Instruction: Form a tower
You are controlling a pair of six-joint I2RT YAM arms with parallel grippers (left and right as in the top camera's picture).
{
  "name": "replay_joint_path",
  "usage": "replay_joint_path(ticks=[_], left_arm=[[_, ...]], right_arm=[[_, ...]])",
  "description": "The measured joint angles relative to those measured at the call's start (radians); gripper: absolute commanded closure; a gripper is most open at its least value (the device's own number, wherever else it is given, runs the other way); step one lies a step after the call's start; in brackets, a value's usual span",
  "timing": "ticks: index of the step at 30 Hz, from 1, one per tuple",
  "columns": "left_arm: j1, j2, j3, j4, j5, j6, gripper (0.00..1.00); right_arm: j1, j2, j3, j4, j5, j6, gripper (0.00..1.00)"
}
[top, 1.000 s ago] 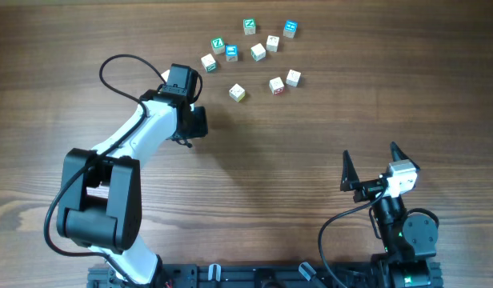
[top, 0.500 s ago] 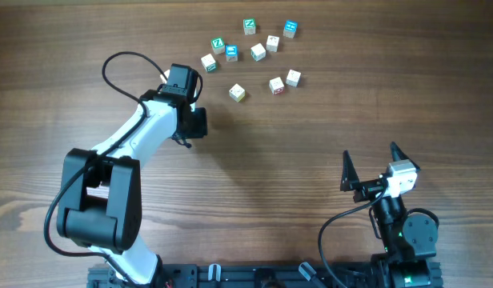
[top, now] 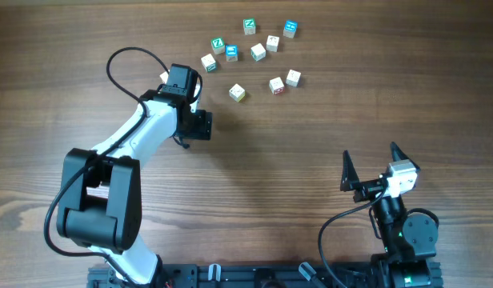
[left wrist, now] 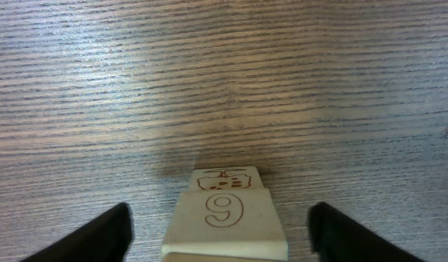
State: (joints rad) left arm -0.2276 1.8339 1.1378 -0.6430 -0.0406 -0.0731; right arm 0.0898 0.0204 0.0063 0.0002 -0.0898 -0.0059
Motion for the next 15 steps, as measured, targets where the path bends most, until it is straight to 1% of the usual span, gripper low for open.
replay_joint_path(ticks=[2, 6, 8, 9, 10, 11, 14, 15], left_arm=[[0.0, 0.0, 0.0, 0.0, 0.0, 0.002, 0.06], [0.0, 0.0, 0.023, -0.01, 0.0, 0.001, 0.04], [0.0, -0.008, 0.082, -0.018, 0.0, -0.007, 0.07], [0.0, -0.013, 0.095, -0.019, 0.0, -0.011, 0.11], [0.0, -0.046, 0.153, -0.031, 0.0, -0.017, 0.13], [0.0, -0.064, 0.169, -0.033, 0.0, -0.024, 0.14], [0.0, -0.149, 0.204, -0.063, 0.0, -0.037, 0.14], [0.0, -0.158, 0.214, -0.109, 0.0, -0.037, 0.14]], right_arm=[[0.0, 0.0, 0.0, 0.0, 0.0, 0.0, 0.0], [0.0, 0.0, 0.0, 0.0, 0.0, 0.0, 0.0], [0.0, 0.0, 0.0, 0.0, 0.0, 0.0, 0.0], [0.0, 0.0, 0.0, 0.0, 0.0, 0.0, 0.0], [0.0, 0.0, 0.0, 0.0, 0.0, 0.0, 0.0], [0.0, 0.0, 0.0, 0.0, 0.0, 0.0, 0.0], [0.0, 0.0, 0.0, 0.0, 0.0, 0.0, 0.0], [0.0, 0.0, 0.0, 0.0, 0.0, 0.0, 0.0]])
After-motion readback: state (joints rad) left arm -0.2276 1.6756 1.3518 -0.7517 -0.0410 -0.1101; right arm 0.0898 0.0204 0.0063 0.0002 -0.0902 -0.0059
